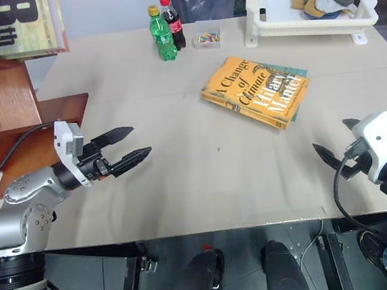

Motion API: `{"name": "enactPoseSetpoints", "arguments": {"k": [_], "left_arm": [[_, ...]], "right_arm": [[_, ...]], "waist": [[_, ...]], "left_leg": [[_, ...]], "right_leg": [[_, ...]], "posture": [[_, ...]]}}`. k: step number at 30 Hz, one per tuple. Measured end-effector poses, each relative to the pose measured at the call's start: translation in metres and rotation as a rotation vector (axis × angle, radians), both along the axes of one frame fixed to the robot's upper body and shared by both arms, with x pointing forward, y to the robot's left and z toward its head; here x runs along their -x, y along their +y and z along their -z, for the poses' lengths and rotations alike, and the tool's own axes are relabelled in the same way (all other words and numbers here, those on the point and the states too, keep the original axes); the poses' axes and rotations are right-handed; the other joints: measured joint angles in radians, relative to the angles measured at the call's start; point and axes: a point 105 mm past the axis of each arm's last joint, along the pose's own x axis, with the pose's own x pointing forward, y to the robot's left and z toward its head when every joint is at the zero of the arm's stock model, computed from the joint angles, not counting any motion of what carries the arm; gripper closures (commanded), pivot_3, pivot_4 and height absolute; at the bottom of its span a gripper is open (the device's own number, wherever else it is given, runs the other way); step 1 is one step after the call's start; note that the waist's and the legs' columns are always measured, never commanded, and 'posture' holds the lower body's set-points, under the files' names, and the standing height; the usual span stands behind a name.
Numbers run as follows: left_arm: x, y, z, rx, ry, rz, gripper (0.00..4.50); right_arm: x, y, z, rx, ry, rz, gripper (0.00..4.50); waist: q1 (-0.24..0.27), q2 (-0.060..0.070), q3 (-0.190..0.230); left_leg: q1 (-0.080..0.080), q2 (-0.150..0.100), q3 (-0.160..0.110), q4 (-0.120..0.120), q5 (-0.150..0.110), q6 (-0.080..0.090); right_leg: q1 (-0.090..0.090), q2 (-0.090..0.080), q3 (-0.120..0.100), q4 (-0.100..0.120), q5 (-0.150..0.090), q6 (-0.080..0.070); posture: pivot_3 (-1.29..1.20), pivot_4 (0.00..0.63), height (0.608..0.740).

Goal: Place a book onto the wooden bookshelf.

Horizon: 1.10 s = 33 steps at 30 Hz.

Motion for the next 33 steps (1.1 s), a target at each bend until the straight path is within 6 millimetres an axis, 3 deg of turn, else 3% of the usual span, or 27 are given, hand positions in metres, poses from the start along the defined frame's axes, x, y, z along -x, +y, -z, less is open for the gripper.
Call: {"name": "enactPoseSetpoints", "arguments": {"k": [1,4,8,11,12,17,23,27,33], "left_arm": [[0.0,0.0,0.0,0.0,0.001,0.001,0.0],[0.002,0.0,0.0,0.001,0.004,0.017,0.0],[0.002,0.002,-0.007,0.017,-0.014,0.024,0.0],[0.003,0.0,-0.008,0.016,-0.016,0.034,0.0],[0.004,0.0,-0.009,0.019,-0.016,0.038,0.0],[0.013,-0.007,-0.014,0.021,-0.04,0.077,0.0],[0.025,-0.019,-0.019,0.024,-0.067,0.144,0.0],[0.03,-0.024,-0.022,0.025,-0.082,0.164,0.0],[0.033,-0.021,-0.019,0.028,-0.071,0.135,0.0]], "right_arm": [[0.0,0.0,0.0,0.0,0.0,0.0,0.12],[-0.002,-0.004,0.001,0.01,0.0,0.024,0.83],[-0.013,-0.023,0.006,0.018,0.002,0.124,2.74],[-0.018,-0.025,0.005,0.02,-0.004,0.134,4.18],[-0.021,-0.024,0.007,0.021,0.001,0.132,4.44],[-0.044,-0.029,0.022,0.027,0.042,0.167,4.44],[-0.115,-0.027,0.044,-0.011,0.03,0.25,4.44],[-0.149,-0.013,0.053,-0.062,-0.002,0.244,4.44],[-0.166,0.01,0.054,-0.131,-0.063,0.143,4.44]], "waist": [[0.0,0.0,0.0],[0.0,0.0,0.0],[0.0,0.0,0.0],[-0.001,0.0,0.0],[-0.002,0.0,0.0],[-0.006,0.0,0.0],[-0.012,0.0,0.0],[-0.02,0.0,0.0],[-0.033,-0.001,0.0]], "left_leg": [[0.0,0.0,0.0,0.0,0.0,0.0],[0.0,0.0,0.0,0.0,0.0,0.0],[0.0,0.0,0.0,0.0,0.0,0.0],[0.0,0.0,0.0,0.0,0.0,0.0],[0.0,0.0,0.0,0.0,0.0,0.0],[0.0,0.0,0.002,0.0,0.0,0.0],[0.0,0.001,0.004,0.0,0.0,0.0],[-0.001,0.001,0.004,-0.001,0.002,-0.004],[-0.001,0.001,0.005,-0.001,0.002,-0.004]], "right_leg": [[0.0,0.0,0.0,0.0,0.0,0.0],[0.0,0.0,0.0,0.0,0.0,0.0],[0.0,0.0,0.0,0.0,0.0,0.0],[-0.001,0.0,0.0,0.0,0.0,0.0],[-0.001,0.0,0.0,0.0,0.0,0.0],[-0.001,0.0,0.002,0.0,0.0,0.0],[-0.002,0.001,0.003,0.002,0.0,-0.001],[-0.004,0.001,0.004,0.002,0.0,-0.001],[-0.004,0.002,0.005,0.001,0.0,-0.001]], "posture": [[0.0,0.15,0.74],[0.0,0.15,0.74],[0.0,0.15,0.74],[0.0,0.15,0.74],[0.0,0.15,0.74],[0.0,0.15,0.74],[0.0,0.15,0.74],[0.0,0.15,0.74],[0.0,0.15,0.74]]}}
